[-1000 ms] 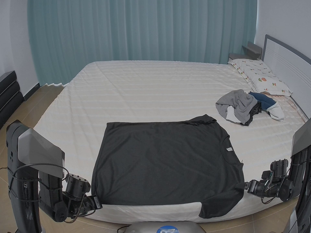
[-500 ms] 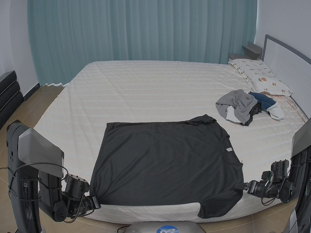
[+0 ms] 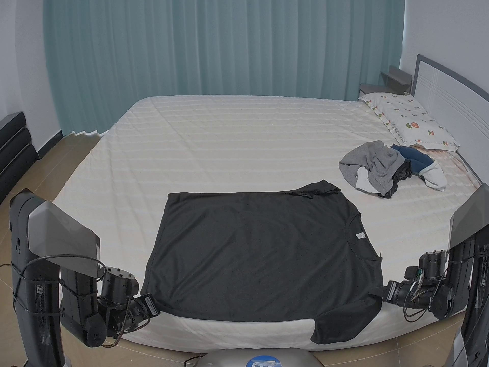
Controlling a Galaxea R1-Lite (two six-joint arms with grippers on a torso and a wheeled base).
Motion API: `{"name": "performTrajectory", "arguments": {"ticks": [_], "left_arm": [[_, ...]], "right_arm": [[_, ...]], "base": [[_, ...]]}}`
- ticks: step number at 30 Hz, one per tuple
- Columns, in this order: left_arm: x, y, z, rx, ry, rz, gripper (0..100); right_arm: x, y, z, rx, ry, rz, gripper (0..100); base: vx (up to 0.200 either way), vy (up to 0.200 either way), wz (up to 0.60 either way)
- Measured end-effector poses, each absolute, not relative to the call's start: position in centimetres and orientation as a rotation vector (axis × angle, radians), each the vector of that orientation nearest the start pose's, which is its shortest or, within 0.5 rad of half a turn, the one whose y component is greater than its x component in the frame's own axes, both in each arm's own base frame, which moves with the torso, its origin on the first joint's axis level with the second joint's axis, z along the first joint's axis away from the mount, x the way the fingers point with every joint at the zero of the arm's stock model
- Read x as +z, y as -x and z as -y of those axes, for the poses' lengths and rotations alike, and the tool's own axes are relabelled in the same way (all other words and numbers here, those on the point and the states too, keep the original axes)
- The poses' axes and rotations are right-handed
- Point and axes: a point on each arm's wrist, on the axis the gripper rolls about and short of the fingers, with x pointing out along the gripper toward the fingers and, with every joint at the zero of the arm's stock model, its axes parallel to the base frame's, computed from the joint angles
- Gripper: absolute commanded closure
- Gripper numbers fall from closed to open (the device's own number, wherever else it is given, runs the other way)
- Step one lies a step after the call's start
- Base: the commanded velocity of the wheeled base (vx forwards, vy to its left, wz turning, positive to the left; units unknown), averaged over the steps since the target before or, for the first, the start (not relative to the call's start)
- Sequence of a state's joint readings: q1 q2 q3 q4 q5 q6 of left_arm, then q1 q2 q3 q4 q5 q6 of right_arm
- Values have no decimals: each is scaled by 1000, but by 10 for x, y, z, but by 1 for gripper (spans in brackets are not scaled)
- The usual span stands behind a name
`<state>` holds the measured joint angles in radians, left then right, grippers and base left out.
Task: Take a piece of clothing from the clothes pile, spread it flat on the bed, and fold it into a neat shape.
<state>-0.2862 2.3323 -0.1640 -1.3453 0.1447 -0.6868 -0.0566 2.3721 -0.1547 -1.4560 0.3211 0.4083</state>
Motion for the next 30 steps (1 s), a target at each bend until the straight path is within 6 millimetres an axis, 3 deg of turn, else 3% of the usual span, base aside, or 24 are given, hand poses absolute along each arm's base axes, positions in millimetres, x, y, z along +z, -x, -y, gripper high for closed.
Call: {"name": "performTrajectory", "arguments": {"ticks": [12,30], "left_arm": [[-41,-252,68,177,615,-729,100],[-41,-264,65,195,658,-689,100]], "right_arm": [[-40,-284,12,118,-515,-658,100],[-36,-327,-2,163,-486,-619,100]], "base": [[0,0,0],[0,0,0]]}}
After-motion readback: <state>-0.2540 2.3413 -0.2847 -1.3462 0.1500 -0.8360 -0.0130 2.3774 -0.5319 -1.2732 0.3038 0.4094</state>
